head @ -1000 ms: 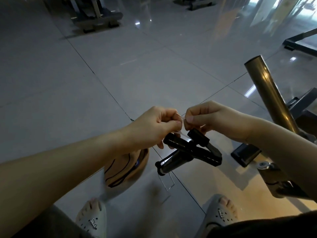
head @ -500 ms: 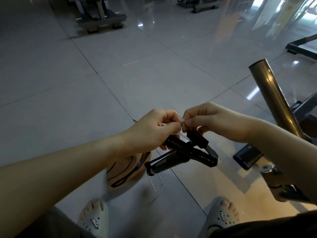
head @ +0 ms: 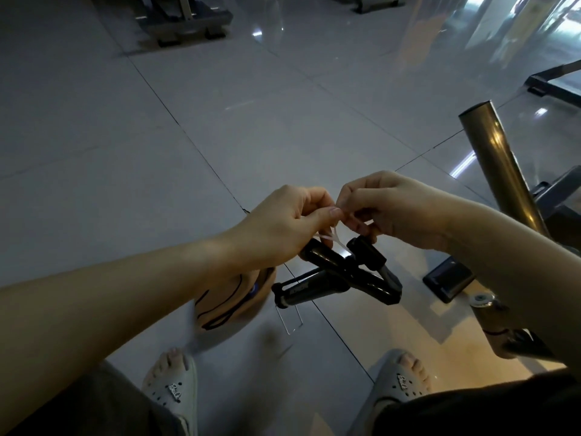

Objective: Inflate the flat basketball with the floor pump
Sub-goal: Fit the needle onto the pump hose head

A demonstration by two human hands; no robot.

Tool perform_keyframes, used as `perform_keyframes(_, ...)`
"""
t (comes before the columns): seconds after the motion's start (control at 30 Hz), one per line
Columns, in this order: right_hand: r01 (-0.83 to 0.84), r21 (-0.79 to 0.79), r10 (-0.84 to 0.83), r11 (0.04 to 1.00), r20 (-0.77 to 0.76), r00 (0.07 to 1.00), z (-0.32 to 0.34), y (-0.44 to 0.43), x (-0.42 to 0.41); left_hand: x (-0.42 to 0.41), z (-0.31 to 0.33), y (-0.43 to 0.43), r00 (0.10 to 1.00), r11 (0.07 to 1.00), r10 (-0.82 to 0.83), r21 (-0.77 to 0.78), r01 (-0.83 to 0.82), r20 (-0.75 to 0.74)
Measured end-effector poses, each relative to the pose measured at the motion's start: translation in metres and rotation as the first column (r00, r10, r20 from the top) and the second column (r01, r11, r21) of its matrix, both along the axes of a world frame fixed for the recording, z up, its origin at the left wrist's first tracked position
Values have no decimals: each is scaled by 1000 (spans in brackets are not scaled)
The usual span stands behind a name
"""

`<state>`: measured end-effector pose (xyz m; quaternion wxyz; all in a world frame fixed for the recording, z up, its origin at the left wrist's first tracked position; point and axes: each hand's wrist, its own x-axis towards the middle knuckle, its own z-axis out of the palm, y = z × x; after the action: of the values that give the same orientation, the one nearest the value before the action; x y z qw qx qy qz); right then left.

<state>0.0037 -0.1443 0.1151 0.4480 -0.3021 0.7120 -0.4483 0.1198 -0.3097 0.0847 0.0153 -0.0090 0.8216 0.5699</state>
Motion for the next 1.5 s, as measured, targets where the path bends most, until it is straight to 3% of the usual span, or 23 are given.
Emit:
perform_keyframes(0.13,-55,4,55,998,-69,996,5,2,-1,1,0,3,996,998,52,-21,-54,-79)
perform_keyframes(0.27,-130,-19,116,991,-345,931,12,4,-2,4,-2,9,968,984,163,-45,-174,-190)
perform_keyframes(0.37,-87,-75,50,993,-400,915,13,10,-5,7,-2,10,952,974,210,-34,-223,-222)
perform_keyframes(0.5,131,-160,-165,978,-219,962,13,26,-19,4,6,-1,928,959,282,26,-284,-244)
perform_keyframes(0.63,472,-152,-495,868,-185,849,-4,17,-10,-2,9,-1,932,963,268,31,-268,-244)
perform_keyframes(0.73,688,50,-679,724,225,698,-20,5,4,-7,4,4,953,973,229,31,-228,-199)
perform_keyframes(0.77,691,111,-677,715,360,642,-22,2,7,-7,3,6,961,978,204,3,-207,-185)
perform_keyframes(0.83,649,157,-636,744,464,616,-22,1,7,-8,2,9,974,983,143,-90,-161,-178)
perform_keyframes(1.03,528,277,-592,802,478,648,-26,-2,0,-10,1,18,986,970,-3,-239,-37,-165)
perform_keyframes(1.13,542,318,-628,778,399,668,-26,-10,10,-10,0,19,993,973,-63,-229,38,-102)
perform_keyframes(1.3,700,261,-747,664,280,603,-28,-19,22,-13,13,13,997,987,-76,-141,77,14)
perform_keyframes(1.4,742,187,-763,644,223,607,-27,-21,18,-19,22,-5,962,998,-29,-50,44,270)
perform_keyframes(1.5,707,96,-712,701,47,700,-36,-25,21,-24,26,-14,850,984,-16,161,-81,527)
